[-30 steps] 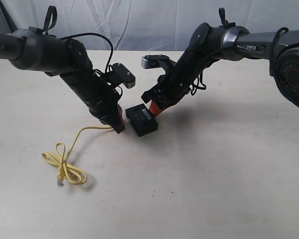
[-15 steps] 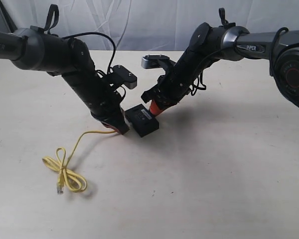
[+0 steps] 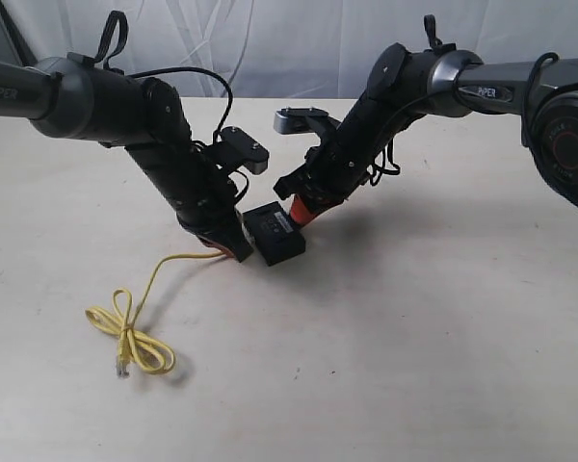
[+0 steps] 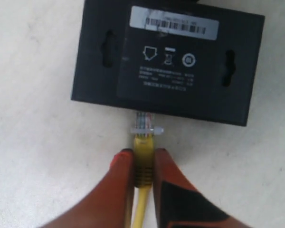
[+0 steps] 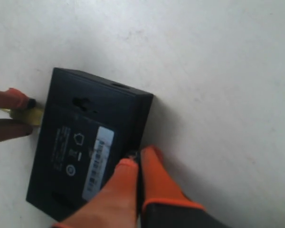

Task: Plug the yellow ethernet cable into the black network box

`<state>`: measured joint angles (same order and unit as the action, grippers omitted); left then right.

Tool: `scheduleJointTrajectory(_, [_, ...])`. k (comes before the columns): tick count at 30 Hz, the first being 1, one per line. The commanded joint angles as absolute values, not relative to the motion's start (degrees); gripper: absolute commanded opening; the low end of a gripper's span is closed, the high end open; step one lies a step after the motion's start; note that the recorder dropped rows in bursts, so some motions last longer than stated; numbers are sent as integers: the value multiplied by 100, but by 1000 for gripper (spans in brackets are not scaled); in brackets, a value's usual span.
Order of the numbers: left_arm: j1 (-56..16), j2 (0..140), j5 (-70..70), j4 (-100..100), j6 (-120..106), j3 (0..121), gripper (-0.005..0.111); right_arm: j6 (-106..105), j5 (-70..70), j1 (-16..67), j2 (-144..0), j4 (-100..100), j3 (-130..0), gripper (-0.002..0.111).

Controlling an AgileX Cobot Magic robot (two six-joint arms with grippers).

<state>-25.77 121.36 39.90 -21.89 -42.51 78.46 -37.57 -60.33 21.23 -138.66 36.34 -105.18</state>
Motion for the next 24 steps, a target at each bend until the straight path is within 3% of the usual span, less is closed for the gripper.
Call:
scheduleJointTrajectory(1, [-2626, 12087, 3862, -2155, -4199, 7833, 0, -3756, -6107, 2123, -13857, 3670, -10544, -1])
scheduleJointTrajectory(24, [-2626, 12065, 3917, -1855, -4210, 7833, 0, -3747, -5314, 2123, -13857, 3415, -10544, -1])
